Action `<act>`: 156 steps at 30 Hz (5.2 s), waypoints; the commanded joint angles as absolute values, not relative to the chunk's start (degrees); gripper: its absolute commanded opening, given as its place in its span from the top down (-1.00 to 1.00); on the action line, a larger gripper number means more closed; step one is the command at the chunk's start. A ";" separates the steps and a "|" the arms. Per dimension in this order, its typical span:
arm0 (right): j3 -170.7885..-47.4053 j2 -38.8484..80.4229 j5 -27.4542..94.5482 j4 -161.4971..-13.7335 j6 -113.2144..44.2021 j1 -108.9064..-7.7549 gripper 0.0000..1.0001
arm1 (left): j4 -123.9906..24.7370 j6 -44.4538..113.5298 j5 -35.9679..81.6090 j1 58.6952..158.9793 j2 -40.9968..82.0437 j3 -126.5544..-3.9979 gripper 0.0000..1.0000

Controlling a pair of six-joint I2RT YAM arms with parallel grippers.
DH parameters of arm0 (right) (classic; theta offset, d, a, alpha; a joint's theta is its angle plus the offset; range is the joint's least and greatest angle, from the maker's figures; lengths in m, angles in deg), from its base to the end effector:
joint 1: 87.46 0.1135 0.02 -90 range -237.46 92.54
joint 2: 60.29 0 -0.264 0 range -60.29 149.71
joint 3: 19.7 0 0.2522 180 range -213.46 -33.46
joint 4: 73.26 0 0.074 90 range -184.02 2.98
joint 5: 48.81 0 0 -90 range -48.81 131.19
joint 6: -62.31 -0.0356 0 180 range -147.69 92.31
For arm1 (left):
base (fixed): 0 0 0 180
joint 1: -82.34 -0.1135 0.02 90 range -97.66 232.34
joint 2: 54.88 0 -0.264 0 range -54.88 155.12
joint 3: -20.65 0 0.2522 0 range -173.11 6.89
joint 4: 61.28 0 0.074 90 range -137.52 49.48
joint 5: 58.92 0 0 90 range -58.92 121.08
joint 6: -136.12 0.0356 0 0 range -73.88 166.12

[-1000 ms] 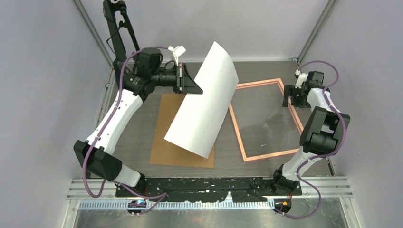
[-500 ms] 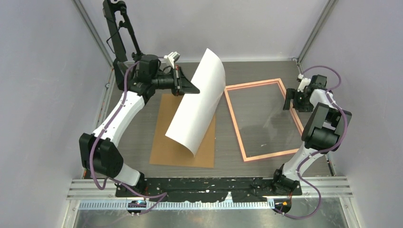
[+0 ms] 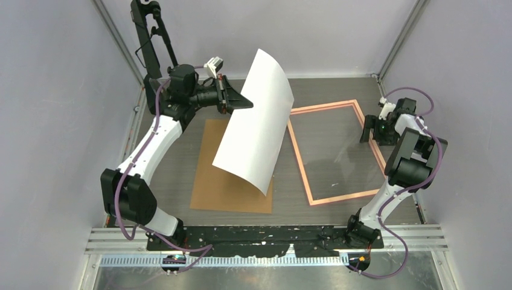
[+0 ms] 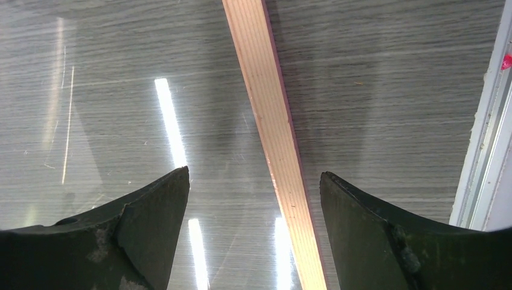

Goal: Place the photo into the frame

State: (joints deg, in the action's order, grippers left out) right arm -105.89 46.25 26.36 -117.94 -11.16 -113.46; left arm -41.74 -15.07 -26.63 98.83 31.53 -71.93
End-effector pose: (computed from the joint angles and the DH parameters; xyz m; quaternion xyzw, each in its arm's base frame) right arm 0.3432 -0.1572 0.1806 0.0521 0.9672 0.0397 0.2455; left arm 0.3220 -0.1267 0.3826 0.0154 0.7494 -0.6355 0.1855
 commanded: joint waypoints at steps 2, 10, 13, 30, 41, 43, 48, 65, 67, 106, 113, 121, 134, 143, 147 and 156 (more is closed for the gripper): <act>-108.35 47.18 25.00 -118.57 -9.44 -113.81 -0.70 | -47.18 -18.48 -28.28 98.60 31.90 -74.40 1.00; -106.92 47.00 22.01 -121.57 -9.29 -113.87 -0.63 | -54.01 -23.66 -26.89 98.60 33.19 -74.76 1.00; -105.62 46.23 19.98 -122.89 -10.22 -113.83 -0.60 | -57.64 -26.75 -25.79 98.60 34.03 -75.12 1.00; -93.69 37.93 15.76 -121.77 -21.97 -113.11 -0.61 | -75.72 -40.69 -18.87 99.77 40.23 -72.73 1.00; -90.35 35.83 10.28 -118.42 -28.87 -109.60 -0.66 | -86.59 -50.83 -14.04 103.07 44.89 -71.81 1.00; -90.33 35.37 9.61 -117.74 -29.37 -109.61 -0.68 | -88.55 -52.81 -12.90 104.13 45.69 -71.41 1.00; -91.41 34.72 8.80 -116.12 -30.43 -111.34 -0.70 | -90.72 -56.47 -10.55 107.79 48.00 -71.70 1.00; -93.51 34.07 7.69 -118.35 -28.04 -118.63 -0.69 | -94.40 -55.76 -6.85 112.66 56.37 -63.79 1.00; -93.37 33.95 7.78 -118.56 -28.04 -118.72 -0.70 | -94.13 -53.82 -6.15 112.66 56.34 -60.24 1.00; -90.09 33.14 9.02 -117.50 -23.21 -118.75 -0.69 | -75.47 -46.61 0.31 114.31 65.86 -58.35 0.99; -90.49 32.75 9.45 -118.03 -22.71 -118.70 -0.68 | -76.79 -48.80 -0.58 115.77 68.71 -61.07 0.85; -91.12 30.76 10.67 -118.72 -21.31 -118.10 -0.68 | -77.28 -49.58 -0.82 115.90 69.87 -61.95 1.00; -91.26 31.08 10.18 -118.56 -21.59 -117.67 -0.68 | -79.00 -49.57 1.28 115.17 66.95 -56.87 1.00; -89.82 27.74 6.32 -119.02 -16.77 -116.55 -0.68 | -82.88 -52.40 0.71 113.67 63.57 -52.98 1.00; -89.64 26.38 3.49 -121.46 -11.83 -114.84 -0.68 | -83.74 -52.90 0.66 113.43 63.30 -52.33 1.00; -87.55 22.97 13.08 -120.58 -9.17 -109.27 -0.66 | -83.47 -52.29 0.50 113.88 62.93 -51.69 1.00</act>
